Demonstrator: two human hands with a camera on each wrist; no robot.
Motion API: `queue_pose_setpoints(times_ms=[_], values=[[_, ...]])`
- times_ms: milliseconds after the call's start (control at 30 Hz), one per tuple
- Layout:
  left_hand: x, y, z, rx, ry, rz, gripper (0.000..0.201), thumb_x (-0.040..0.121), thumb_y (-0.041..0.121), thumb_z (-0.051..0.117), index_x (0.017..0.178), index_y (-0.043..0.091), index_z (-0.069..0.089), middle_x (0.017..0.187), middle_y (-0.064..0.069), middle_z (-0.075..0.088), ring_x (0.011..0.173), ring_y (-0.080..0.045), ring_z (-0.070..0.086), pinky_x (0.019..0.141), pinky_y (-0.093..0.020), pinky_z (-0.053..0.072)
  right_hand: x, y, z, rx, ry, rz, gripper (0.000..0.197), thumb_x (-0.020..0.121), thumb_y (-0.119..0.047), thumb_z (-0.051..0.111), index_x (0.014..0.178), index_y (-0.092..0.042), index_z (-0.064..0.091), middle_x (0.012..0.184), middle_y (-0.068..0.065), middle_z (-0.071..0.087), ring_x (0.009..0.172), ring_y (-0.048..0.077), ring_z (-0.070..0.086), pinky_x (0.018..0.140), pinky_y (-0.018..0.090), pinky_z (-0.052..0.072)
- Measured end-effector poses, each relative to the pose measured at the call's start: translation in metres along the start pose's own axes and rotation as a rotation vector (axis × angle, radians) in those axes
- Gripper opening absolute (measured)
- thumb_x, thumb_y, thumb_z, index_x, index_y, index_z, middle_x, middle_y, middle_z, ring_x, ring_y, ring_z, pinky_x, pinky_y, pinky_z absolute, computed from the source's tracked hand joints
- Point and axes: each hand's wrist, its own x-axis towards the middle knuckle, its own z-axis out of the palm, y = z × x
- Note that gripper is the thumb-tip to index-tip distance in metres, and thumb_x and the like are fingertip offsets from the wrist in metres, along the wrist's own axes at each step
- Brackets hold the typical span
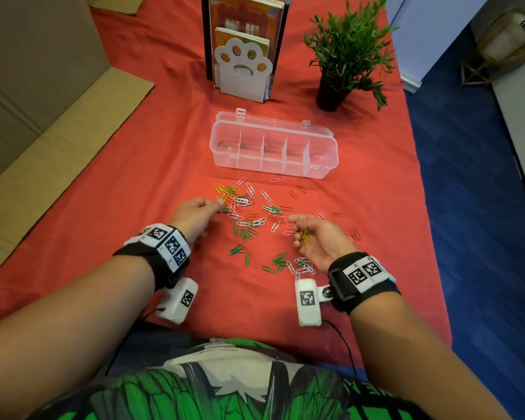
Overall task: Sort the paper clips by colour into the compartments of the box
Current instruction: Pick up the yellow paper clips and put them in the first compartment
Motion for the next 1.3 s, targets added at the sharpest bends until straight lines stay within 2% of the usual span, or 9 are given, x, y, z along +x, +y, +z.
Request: queue_pose_setpoints(times_ms=[100, 200, 333, 433, 600, 767, 900, 1100, 1300], values=[[0.009, 0.001, -0.005, 0.460, 0.220, 0.219, 0.022, 0.080, 0.035, 0.066, 0.073, 0.015, 0.063, 0.068, -0.006, 0.060, 0.067, -0.023, 0.056, 0.061, -0.027, 0.037, 0.007, 0.008, 0.009, -0.362, 0.079, -0.039, 0.024, 0.091, -0.003, 0.040, 0.081, -0.015, 0.058, 0.062, -0.002, 0.039, 0.047, 0.008, 0.031, 0.042, 0.020, 0.027], [0.016, -0.001, -0.004, 0.691, 0.243, 0.319, 0.024, 0.079, 0.032, 0.067, 0.090, 0.011, 0.068, 0.092, -0.011, 0.071, 0.091, -0.029, 0.064, 0.074, -0.031, 0.044, 0.018, 0.008, 0.029, -0.767, 0.050, -0.123, 0.029, 0.092, -0.002, 0.036, 0.099, -0.016, 0.060, 0.063, -0.004, 0.044, 0.051, 0.009, 0.038, 0.044, 0.020, 0.031], [0.021, -0.007, -0.005, 0.790, 0.196, 0.322, 0.022, 0.080, 0.028, 0.066, 0.092, 0.009, 0.066, 0.101, -0.016, 0.069, 0.097, -0.033, 0.062, 0.078, -0.033, 0.044, 0.030, -0.004, 0.060, -1.263, -0.062, -0.364, 0.036, 0.089, 0.001, 0.039, 0.112, -0.006, 0.066, 0.097, 0.005, 0.065, 0.095, 0.023, 0.059, 0.078, 0.024, 0.044], [0.013, -0.011, -0.008, 0.809, 0.161, 0.290, 0.019, 0.083, 0.028, 0.062, 0.086, 0.009, 0.065, 0.097, -0.016, 0.069, 0.093, -0.032, 0.061, 0.073, -0.032, 0.042, 0.045, -0.009, 0.079, -1.515, -0.058, -0.478, 0.034, 0.092, -0.010, 0.044, 0.119, -0.015, 0.064, 0.118, 0.017, 0.053, 0.112, 0.031, 0.053, 0.094, 0.031, 0.041], [0.002, -0.018, -0.020, 0.499, 0.089, 0.159, 0.021, 0.085, 0.028, 0.061, 0.069, 0.018, 0.054, 0.073, -0.006, 0.061, 0.073, -0.023, 0.055, 0.064, -0.028, 0.036, 0.061, -0.004, 0.098, -1.723, -0.084, -0.583, 0.051, 0.084, -0.010, 0.049, 0.132, -0.027, 0.051, 0.117, 0.012, 0.046, 0.109, 0.033, 0.045, 0.089, 0.038, 0.044], [0.001, -0.016, -0.028, -0.044, -0.016, -0.055, 0.022, 0.089, 0.018, 0.056, 0.068, 0.019, 0.051, 0.056, -0.002, 0.039, 0.038, -0.008, 0.035, 0.038, -0.017, 0.026, 0.054, -0.012, 0.092, -1.750, -0.049, -0.531, 0.029, 0.083, -0.010, 0.052, 0.102, -0.020, 0.071, 0.112, 0.010, 0.057, 0.113, 0.030, 0.050, 0.090, 0.034, 0.044], [-0.004, -0.003, -0.032, -0.452, -0.108, -0.179, 0.019, 0.088, 0.011, 0.045, 0.071, 0.018, 0.048, 0.060, 0.000, 0.046, 0.042, -0.005, 0.039, 0.038, -0.015, 0.030, 0.057, -0.025, 0.093, -1.648, 0.017, -0.555, 0.029, 0.081, -0.005, 0.050, 0.096, -0.018, 0.072, 0.108, 0.012, 0.057, 0.106, 0.032, 0.055, 0.087, 0.035, 0.047], [-0.014, 0.007, -0.040, -0.751, -0.311, -0.184, 0.012, 0.059, 0.014, 0.039, 0.062, 0.013, 0.051, 0.058, -0.006, 0.055, 0.048, -0.016, 0.045, 0.049, -0.021, 0.037, 0.079, -0.023, 0.113, -1.664, 0.039, -0.654, 0.042, 0.082, -0.011, 0.051, 0.121, -0.025, 0.058, 0.107, 0.011, 0.053, 0.106, 0.033, 0.050, 0.090, 0.039, 0.047], [-0.006, 0.011, -0.031, -0.654, -0.234, -0.192, 0.024, 0.083, 0.021, 0.049, 0.059, 0.020, 0.046, 0.057, 0.000, 0.047, 0.047, -0.010, 0.040, 0.043, -0.018, 0.035, 0.078, -0.013, 0.090, -1.714, 0.076, -0.587, 0.017, 0.086, -0.023, 0.051, 0.100, -0.013, 0.055, 0.105, 0.011, 0.052, 0.102, 0.033, 0.052, 0.084, 0.038, 0.045]])
